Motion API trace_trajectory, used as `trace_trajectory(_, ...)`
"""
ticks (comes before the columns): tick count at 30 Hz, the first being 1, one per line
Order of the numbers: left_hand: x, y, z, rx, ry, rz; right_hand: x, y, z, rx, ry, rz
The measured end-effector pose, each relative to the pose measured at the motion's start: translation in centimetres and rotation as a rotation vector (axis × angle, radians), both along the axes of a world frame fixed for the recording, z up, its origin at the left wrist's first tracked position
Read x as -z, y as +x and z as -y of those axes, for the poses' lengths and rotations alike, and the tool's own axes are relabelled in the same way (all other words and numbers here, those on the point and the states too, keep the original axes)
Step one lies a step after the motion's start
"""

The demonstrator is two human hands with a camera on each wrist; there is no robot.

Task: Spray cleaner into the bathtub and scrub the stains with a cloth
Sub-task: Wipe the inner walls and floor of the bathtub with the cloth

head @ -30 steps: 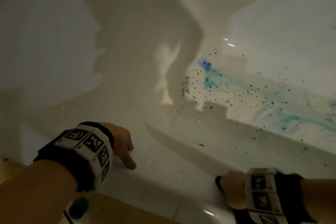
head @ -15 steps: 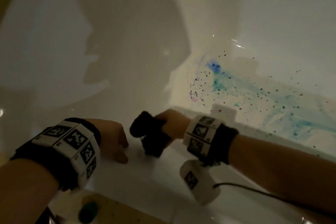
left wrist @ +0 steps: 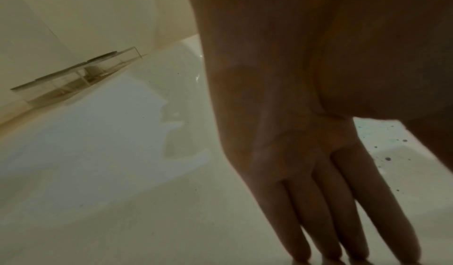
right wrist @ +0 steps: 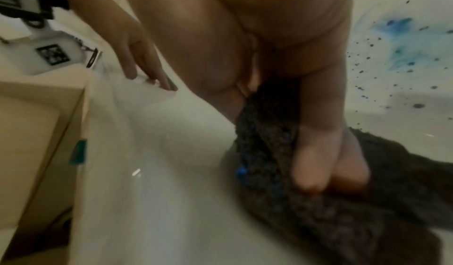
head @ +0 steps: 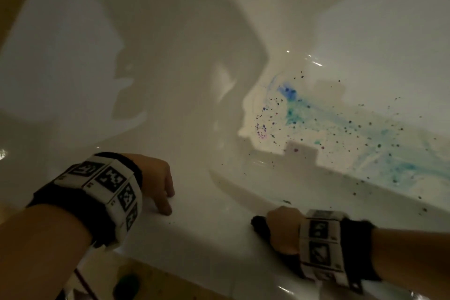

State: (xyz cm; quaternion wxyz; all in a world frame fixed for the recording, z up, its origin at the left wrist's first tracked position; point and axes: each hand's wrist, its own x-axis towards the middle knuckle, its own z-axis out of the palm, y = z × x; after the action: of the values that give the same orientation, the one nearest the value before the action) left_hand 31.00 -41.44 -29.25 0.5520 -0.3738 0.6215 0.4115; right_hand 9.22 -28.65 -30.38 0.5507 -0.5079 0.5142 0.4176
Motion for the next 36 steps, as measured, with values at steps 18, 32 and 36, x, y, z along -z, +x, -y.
trace_trajectory(18,-0.3,1.4,1.5,0.109,-0.054,0.126,0.3,1.5,10.2,0.196,-0.165,0.404)
trace_trajectory(32,0.7,0.5,2.5,0.139,0.027,0.172,6.1,7.1,6.9,-0.226,-0.188,0.447)
trace_trajectory(36,0.0,0.5,2.5,0.137,0.038,0.145,14.8,4.5,6.8,-0.354,-0.143,0.293)
